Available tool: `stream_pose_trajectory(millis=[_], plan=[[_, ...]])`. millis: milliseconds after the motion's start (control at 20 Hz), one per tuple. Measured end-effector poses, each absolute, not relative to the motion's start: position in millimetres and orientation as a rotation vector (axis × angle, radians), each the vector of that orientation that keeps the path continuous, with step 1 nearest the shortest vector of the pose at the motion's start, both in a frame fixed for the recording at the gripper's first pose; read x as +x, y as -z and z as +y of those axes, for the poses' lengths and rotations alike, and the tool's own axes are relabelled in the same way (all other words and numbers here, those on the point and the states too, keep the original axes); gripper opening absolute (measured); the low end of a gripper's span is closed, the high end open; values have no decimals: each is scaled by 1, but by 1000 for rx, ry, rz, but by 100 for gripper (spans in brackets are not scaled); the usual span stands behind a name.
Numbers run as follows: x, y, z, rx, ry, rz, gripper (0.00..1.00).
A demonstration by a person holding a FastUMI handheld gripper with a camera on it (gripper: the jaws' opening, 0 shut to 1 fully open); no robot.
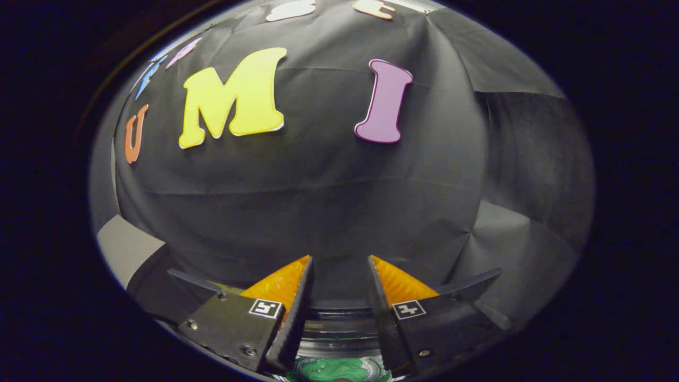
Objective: Put the clothes into the washing machine and then close the washing machine lid.
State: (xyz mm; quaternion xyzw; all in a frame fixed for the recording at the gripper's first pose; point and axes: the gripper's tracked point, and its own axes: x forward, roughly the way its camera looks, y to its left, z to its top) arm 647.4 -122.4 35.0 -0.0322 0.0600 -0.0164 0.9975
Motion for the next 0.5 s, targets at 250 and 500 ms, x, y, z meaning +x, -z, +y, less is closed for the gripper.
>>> stream_pose_trajectory(millis=[250, 500], plan=[[630, -31, -123, -65, 28, 86, 62], [610, -28, -124, -60, 27, 73, 63]])
